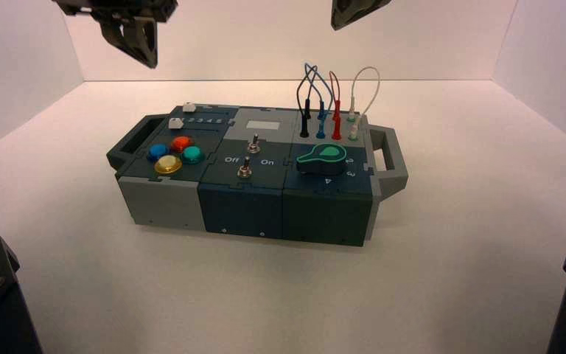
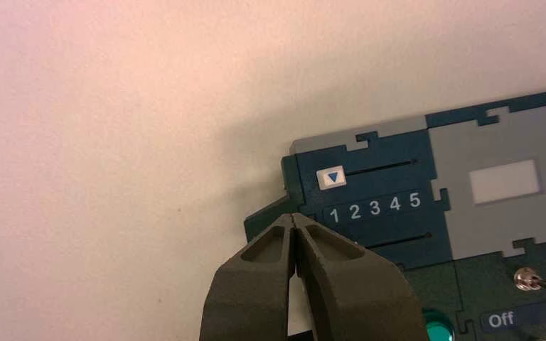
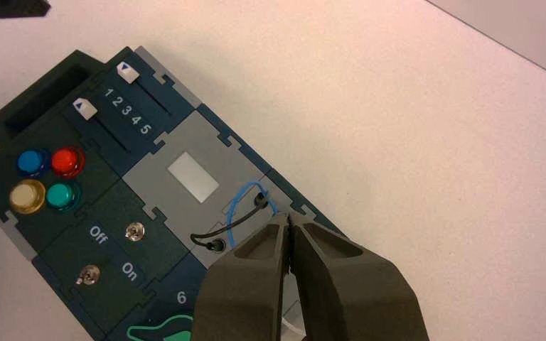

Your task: Move the top slider to position 2.

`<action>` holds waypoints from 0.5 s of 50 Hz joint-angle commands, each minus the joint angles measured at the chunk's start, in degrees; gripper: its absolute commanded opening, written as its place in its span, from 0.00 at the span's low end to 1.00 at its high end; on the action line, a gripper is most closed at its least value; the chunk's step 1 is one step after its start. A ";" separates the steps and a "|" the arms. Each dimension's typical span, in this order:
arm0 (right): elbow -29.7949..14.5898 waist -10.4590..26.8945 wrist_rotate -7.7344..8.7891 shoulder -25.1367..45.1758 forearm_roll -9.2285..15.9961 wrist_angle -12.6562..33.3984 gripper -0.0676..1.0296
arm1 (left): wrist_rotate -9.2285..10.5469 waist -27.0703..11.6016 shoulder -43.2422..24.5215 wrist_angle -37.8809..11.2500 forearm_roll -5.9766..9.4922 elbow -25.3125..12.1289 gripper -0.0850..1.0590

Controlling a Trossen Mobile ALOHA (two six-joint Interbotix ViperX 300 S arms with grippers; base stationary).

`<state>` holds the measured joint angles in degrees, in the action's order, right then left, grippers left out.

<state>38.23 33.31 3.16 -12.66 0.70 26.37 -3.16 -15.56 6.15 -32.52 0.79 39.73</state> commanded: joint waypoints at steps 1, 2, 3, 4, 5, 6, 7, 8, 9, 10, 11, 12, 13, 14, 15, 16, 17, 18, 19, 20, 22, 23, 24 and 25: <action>-1.41 0.35 0.00 -0.26 0.18 -1.14 0.04 | 0.18 -0.88 -0.53 0.18 0.18 -1.76 0.05; -1.41 0.35 0.00 -0.26 0.26 -1.23 0.04 | 0.18 -0.97 -0.70 0.18 0.18 -1.76 0.05; -1.32 0.35 0.00 -0.26 0.35 -1.32 0.04 | 0.26 -1.14 -1.05 0.26 0.18 -1.76 0.05; -1.23 0.44 0.00 -0.26 0.35 -1.49 0.04 | 0.35 -1.41 -1.32 0.35 0.18 -1.85 0.05; -1.23 0.53 0.00 -0.26 0.44 -1.58 0.04 | 0.44 -1.41 -1.41 0.35 0.09 -1.93 0.05; -1.23 0.53 0.00 -0.26 0.70 -1.58 0.04 | 0.62 -1.49 -1.76 0.35 0.18 -2.02 0.05; -1.23 0.53 0.00 -0.26 0.88 -1.67 0.04 | 0.70 -1.58 -2.02 0.44 0.18 -2.11 0.05; -1.23 0.53 0.00 -0.26 1.05 -1.67 0.04 | 0.79 -1.58 -2.11 0.44 0.18 -2.20 0.05; -1.14 0.79 0.00 -0.26 1.23 -1.93 0.04 | 0.88 -1.67 -2.46 0.44 0.18 -2.29 0.05; -1.14 0.97 0.00 -0.26 1.41 -2.02 0.04 | 0.88 -1.85 -2.64 0.44 0.18 -2.37 0.05; -1.05 1.23 0.00 -0.26 1.49 -2.20 0.04 | 0.88 -1.93 -2.90 0.44 0.18 -2.46 0.05; -0.88 1.41 0.00 -0.26 1.41 -2.46 0.04 | 0.97 -2.11 -3.16 0.53 0.18 -2.46 0.05; -0.79 1.58 0.00 -0.26 1.49 -2.64 0.04 | 0.97 -2.11 -3.34 0.62 0.18 -2.46 0.05; -0.79 1.58 0.00 -0.26 1.49 -2.72 0.04 | 0.97 -2.11 -3.34 0.70 0.18 -2.46 0.05; -0.70 1.76 0.00 -0.26 1.58 -2.81 0.04 | 0.97 -2.20 -3.43 0.79 0.18 -2.55 0.05; -0.70 1.93 0.00 -0.26 1.58 -2.81 0.04 | 1.05 -2.29 -3.60 0.88 0.18 -2.55 0.05; -0.70 1.93 0.00 -0.35 1.58 -2.90 0.04 | 1.05 -2.37 -3.69 0.88 0.18 -2.55 0.05; -0.70 2.02 -0.09 -0.35 1.58 -2.90 0.04 | 1.14 -2.37 -3.96 0.97 0.26 -2.64 0.05; -0.70 2.02 0.00 -0.35 1.58 -2.90 0.04 | 1.23 -2.46 -4.13 1.05 0.18 -2.64 0.05; -0.70 2.02 0.00 -0.35 1.67 -2.99 0.04 | 1.23 -2.46 -4.22 1.05 0.18 -2.64 0.05; -0.70 2.02 -0.09 -0.53 1.67 -3.08 0.04 | 1.32 -2.46 -4.66 1.23 0.18 -2.64 0.05; -0.70 2.11 -0.09 -0.53 1.67 -3.16 0.04 | 1.32 -2.46 -4.75 1.23 0.18 -2.64 0.05; -0.62 2.02 -0.09 -0.53 1.67 -3.25 0.04 | 1.32 -2.46 -4.92 1.32 0.18 -2.64 0.05; -0.62 2.11 -0.09 -0.53 1.67 -3.34 0.04 | 1.32 -2.46 -5.01 1.41 0.18 -2.64 0.05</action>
<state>38.23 35.07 3.16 -12.30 2.11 23.91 -2.02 -17.75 0.97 -31.73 0.97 38.67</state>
